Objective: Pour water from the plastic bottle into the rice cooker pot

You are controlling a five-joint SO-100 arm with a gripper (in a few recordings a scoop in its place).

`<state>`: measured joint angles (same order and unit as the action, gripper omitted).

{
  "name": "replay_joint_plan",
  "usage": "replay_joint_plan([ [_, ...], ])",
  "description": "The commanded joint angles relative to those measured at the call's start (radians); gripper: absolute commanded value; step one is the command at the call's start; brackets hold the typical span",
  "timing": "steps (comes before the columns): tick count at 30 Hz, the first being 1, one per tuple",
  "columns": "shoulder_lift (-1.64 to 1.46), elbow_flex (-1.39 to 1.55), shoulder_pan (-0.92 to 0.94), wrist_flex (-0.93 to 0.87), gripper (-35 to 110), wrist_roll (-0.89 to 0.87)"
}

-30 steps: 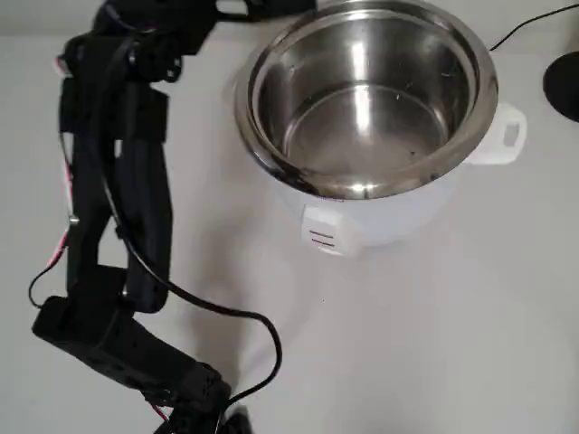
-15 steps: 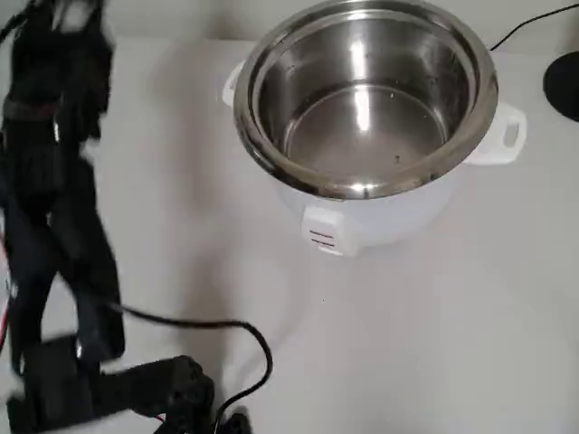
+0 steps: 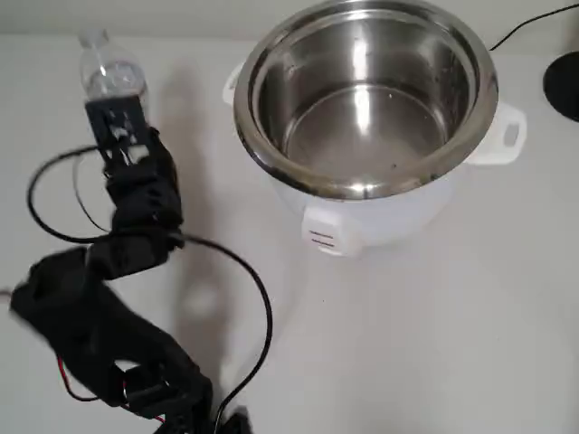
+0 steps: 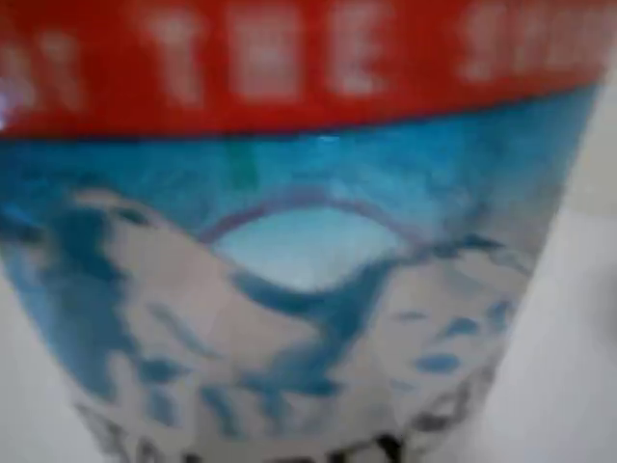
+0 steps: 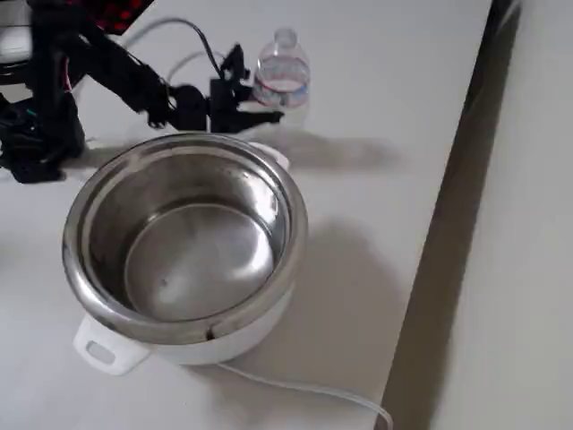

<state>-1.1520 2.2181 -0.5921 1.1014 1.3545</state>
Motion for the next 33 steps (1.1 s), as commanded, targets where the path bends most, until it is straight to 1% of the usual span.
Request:
replay_joint_plan([
  [1,0.202,-0.238,0.018,0.152,21,0.069],
  [3,0.273,-0.328,0.034,0.169,28,0.103],
  [7,0.391,-0.532,0.075,0.158,34,0.170],
  [10,0.402,-0.575,0.095,0.124,38,0.192],
  [13,0.390,-0.561,0.109,0.150,40,0.195],
  [15,0.347,-0.495,0.114,0.196,41,0.183],
  [25,-0.014,0.029,0.040,0.342,41,0.095],
  [31,-0.233,0.281,0.049,0.347,40,0.028],
  [33,-0.328,0.367,0.061,0.319,39,-0.011],
])
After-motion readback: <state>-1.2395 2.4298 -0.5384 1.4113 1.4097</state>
